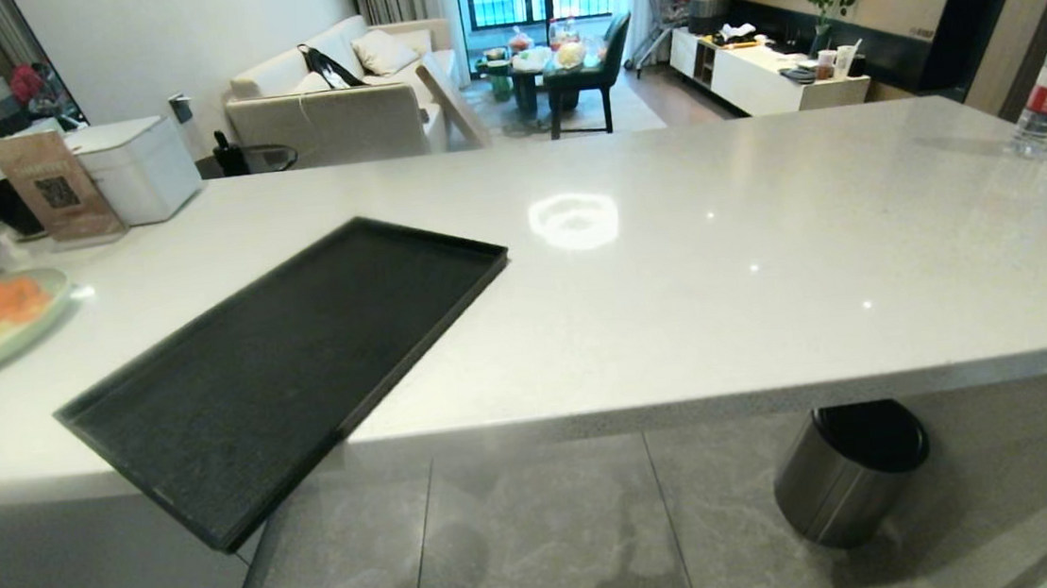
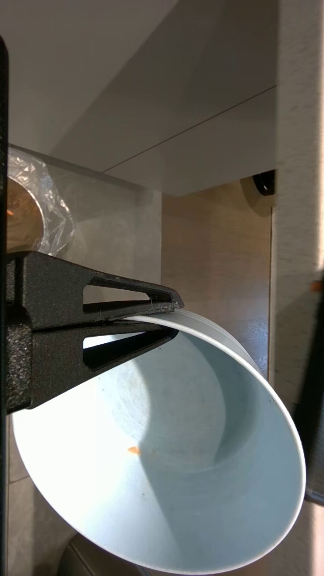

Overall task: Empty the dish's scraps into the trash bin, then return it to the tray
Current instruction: Put the bowl back to the table

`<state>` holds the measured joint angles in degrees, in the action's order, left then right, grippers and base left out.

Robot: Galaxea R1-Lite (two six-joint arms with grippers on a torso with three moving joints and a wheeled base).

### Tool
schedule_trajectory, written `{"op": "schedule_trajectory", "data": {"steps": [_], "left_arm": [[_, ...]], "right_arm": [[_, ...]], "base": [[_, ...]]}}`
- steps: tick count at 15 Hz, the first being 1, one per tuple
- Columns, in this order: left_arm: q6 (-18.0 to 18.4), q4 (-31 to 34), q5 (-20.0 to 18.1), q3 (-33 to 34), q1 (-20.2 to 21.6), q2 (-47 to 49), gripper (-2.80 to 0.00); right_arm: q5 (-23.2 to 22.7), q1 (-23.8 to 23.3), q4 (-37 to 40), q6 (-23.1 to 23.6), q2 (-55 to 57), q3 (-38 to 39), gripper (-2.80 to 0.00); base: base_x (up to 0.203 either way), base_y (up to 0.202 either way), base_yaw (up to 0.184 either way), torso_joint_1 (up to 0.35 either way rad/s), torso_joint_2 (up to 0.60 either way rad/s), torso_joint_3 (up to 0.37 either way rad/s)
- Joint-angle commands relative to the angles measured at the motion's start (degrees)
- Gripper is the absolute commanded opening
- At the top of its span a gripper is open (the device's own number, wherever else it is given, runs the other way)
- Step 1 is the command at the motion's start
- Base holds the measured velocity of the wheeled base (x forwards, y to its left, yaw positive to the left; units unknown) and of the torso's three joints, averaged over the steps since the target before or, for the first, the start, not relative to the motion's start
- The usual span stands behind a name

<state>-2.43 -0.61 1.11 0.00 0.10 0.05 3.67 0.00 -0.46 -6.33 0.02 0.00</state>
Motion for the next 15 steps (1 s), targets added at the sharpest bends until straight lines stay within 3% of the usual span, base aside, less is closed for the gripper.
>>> {"op": "schedule_trajectory", "data": {"steps": [1, 15], "left_arm": [[-0.04, 0.0, 0.04, 0.0, -0.01, 0.04, -2.8], [-0.04, 0.0, 0.04, 0.0, -0.01, 0.04, -2.8]], "right_arm": [[0.02, 0.0, 0.02, 0.0, -0.02, 0.0, -2.8], [0.02, 0.0, -0.06, 0.0, -0.02, 0.0, -2.8]], "base": [[0.0, 0.0, 0.0, 0.122, -0.5, -0.368], [0.0, 0.0, 0.0, 0.188, -0.55, -0.367]]}}
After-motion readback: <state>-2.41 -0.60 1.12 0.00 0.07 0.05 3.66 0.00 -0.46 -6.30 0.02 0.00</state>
